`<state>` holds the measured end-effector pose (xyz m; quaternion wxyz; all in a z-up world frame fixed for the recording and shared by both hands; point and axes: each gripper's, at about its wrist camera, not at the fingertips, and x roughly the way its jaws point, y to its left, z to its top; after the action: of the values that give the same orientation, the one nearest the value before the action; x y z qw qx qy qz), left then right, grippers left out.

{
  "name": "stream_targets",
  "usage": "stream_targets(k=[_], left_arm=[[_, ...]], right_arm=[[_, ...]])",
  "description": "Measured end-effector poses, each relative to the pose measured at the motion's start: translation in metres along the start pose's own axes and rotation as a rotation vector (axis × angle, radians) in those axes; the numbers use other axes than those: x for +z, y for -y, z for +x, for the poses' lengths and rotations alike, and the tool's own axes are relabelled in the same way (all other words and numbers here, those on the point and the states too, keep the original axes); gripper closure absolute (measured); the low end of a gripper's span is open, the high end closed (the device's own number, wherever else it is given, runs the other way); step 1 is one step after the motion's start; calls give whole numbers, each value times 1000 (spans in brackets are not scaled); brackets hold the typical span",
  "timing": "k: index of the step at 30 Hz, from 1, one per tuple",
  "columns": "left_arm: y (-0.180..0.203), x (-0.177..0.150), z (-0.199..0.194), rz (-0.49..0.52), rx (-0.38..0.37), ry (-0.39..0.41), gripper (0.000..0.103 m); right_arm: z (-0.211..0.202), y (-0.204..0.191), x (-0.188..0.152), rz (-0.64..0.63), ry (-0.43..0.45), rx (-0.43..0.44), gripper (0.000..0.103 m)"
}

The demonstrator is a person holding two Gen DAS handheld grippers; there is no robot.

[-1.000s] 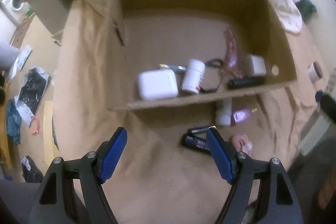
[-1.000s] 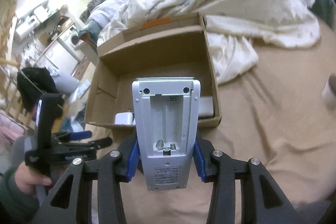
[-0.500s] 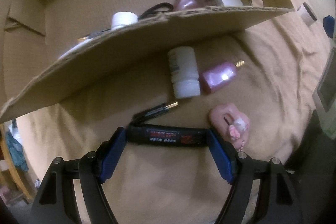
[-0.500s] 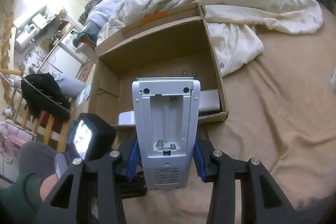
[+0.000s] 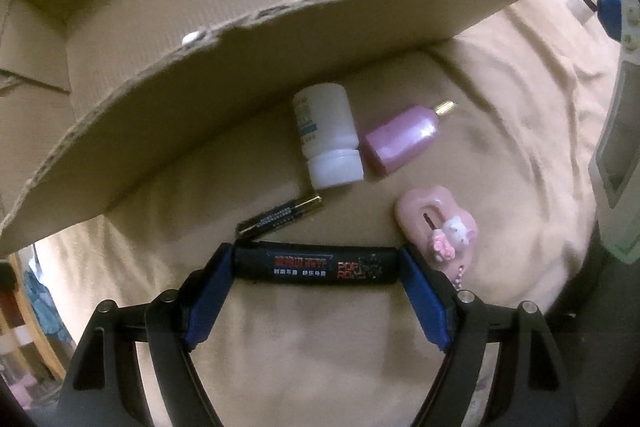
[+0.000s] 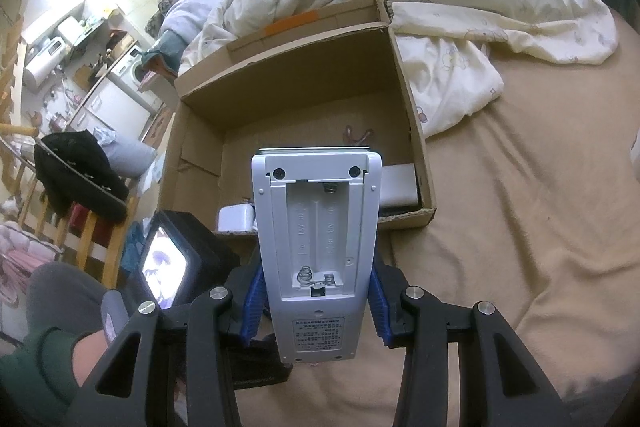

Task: Organize rigid objects
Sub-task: 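Carry the charger and power bank into the box and open both tools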

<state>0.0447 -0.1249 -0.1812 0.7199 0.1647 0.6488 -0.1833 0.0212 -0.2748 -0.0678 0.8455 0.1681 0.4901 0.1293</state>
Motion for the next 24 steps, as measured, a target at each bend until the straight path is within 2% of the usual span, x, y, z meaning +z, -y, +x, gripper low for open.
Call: stream_targets(k=[8,11,15,20,24], left_arm=[[-12,-11,-17,-60,22,16,24],[-17,-16,-30,-76,52,41,24],[-15,-23,-85,-74,141,216,24],[-26,-20,-148,-131,141,398,24],[-38,-2,-170,-183,128,461,24]], right_arm=[[0,-1,-1,-10,-1,-19,57],[0,-2,-1,-11,1,-21,57],[-2,-2,0,-8,15,-14,57],[-7,-1,6,9,45,6,57],[-10,-3,19,-9,66,0,57]])
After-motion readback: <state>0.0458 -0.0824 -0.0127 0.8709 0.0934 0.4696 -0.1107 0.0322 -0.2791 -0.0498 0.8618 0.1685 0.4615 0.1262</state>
